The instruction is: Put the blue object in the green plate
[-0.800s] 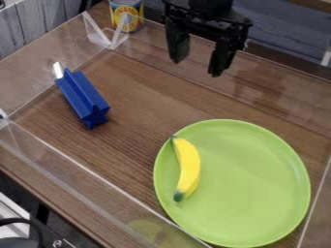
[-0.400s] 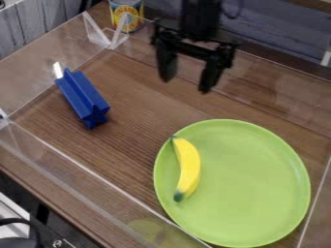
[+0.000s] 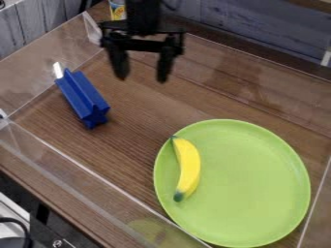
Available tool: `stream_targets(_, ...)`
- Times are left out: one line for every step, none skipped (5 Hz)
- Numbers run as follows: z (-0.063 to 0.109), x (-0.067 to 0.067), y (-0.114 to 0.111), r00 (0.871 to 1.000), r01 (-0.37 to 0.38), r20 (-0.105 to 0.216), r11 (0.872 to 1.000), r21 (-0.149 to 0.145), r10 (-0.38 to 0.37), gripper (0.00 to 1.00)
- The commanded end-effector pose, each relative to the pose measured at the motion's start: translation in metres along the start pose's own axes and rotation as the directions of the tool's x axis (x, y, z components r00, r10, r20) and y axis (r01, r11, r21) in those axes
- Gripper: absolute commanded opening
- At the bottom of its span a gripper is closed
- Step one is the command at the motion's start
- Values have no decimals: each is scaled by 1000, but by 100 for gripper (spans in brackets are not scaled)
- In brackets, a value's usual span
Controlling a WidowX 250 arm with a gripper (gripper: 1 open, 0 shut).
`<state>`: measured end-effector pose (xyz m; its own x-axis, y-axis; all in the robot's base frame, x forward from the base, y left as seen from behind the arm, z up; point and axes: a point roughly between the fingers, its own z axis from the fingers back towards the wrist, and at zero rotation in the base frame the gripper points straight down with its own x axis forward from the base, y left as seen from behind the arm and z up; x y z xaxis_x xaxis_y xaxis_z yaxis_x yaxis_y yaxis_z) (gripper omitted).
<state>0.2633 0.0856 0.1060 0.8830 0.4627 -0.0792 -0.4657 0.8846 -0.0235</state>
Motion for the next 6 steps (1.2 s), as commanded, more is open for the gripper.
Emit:
stream_targets(15,9,27,988,-121,94,992,-30,123,100)
stream_targets(6,15,41,966,-235,97,971,-50,239,100)
stream_targets(-2,19,47,958,-266,95,962,-58,270,100)
stream_targets(-12,22,52,947,-302,95,951,-69,308,100)
stream_targets(-21,27,59,934,-338,94,937,-85,346,100)
stream_targets(-27,31,63,926,-356,102,931,-84,364,100)
